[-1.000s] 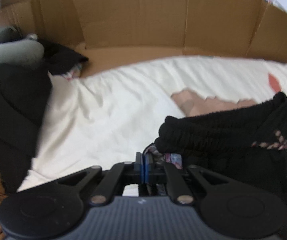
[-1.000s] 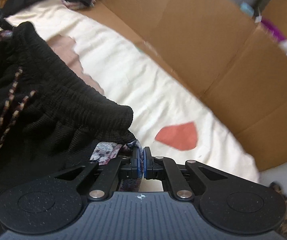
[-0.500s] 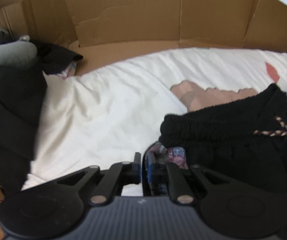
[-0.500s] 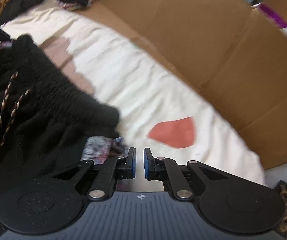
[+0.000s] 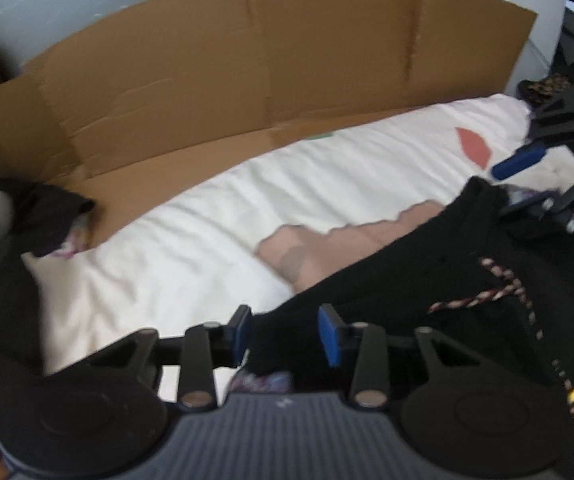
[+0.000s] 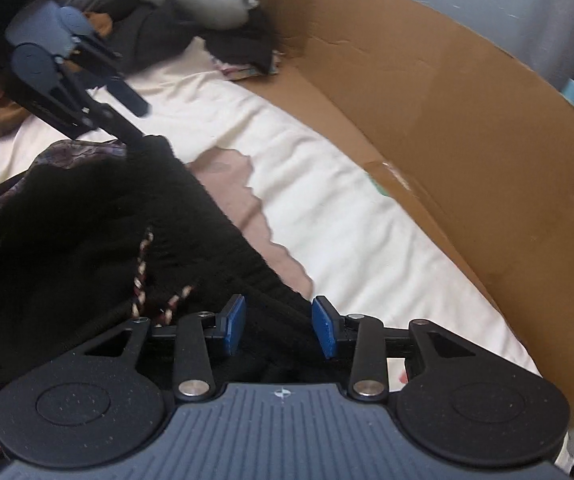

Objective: Fold clothes

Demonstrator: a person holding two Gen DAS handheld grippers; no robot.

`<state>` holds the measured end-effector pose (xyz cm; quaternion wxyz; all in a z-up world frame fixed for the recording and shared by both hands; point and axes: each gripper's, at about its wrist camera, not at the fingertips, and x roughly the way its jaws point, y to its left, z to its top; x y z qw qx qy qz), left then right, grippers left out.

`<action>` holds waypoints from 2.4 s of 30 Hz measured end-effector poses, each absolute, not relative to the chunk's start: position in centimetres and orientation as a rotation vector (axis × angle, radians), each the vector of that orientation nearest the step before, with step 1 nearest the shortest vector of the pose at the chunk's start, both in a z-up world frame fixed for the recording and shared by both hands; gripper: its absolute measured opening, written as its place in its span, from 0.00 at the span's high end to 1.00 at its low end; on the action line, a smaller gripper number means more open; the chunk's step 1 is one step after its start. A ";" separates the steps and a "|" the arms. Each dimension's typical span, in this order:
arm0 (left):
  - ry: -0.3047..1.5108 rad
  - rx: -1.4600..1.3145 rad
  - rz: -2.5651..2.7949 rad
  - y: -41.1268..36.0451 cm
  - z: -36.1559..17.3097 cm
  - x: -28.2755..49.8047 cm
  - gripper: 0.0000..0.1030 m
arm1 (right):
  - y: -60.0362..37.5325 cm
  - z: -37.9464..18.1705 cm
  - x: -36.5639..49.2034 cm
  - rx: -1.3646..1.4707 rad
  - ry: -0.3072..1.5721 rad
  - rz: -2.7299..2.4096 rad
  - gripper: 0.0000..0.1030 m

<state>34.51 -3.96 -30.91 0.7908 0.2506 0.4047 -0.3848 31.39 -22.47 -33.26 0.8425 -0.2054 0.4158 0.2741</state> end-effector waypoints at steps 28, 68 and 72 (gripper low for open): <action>0.994 0.653 -1.221 -10.1 -34.6 32.3 0.71 | -16.8 -35.9 34.3 -0.473 1.056 0.831 0.56; 0.948 0.514 -1.012 -5.7 -30.1 37.0 0.88 | -27.7 -30.7 35.0 -0.180 0.983 0.523 0.89; 0.967 0.489 -0.923 -2.6 -29.2 38.1 0.84 | -30.3 -30.7 34.3 -0.170 0.998 0.465 0.89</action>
